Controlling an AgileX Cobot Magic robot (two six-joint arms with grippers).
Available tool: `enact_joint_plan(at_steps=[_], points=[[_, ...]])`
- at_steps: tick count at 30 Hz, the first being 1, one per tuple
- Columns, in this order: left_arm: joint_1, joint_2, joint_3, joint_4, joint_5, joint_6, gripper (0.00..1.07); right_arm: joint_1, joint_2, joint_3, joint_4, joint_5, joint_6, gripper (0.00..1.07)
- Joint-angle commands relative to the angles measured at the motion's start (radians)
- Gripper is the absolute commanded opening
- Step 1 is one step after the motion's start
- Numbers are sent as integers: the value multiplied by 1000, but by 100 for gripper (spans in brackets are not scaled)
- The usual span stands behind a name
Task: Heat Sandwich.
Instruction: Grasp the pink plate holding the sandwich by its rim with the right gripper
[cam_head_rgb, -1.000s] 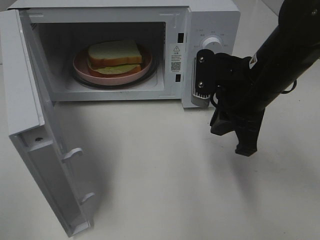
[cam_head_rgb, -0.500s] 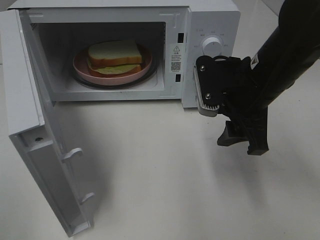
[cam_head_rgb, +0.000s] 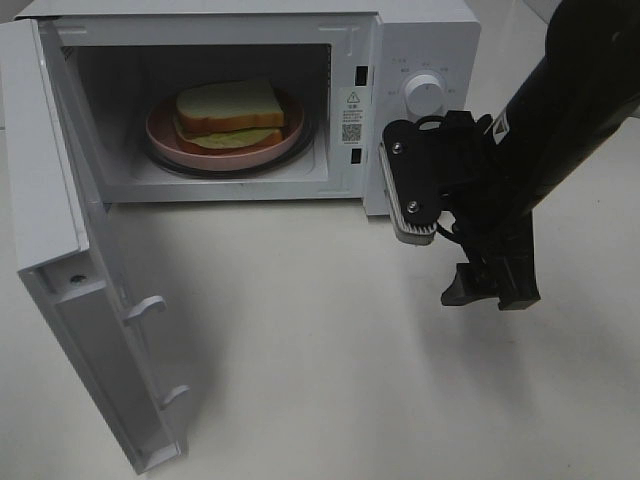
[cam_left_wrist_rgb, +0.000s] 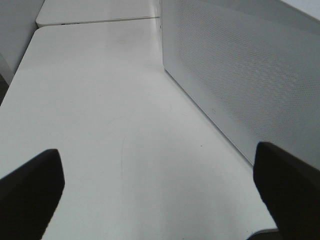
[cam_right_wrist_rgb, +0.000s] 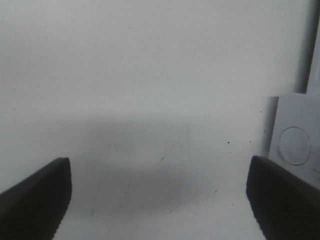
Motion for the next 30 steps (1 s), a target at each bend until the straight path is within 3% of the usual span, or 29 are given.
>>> enact_joint_plan(at_steps=[1, 14, 30], points=[[-6, -21, 4, -7, -6, -1, 98, 42, -5, -33, -63, 11, 27, 90], [-6, -21, 4, -7, -6, -1, 98, 133, 84, -193, -119, 17, 31, 88], [-6, -21, 4, -7, -6, -1, 98, 156, 239, -377, -143, -22, 56, 86]])
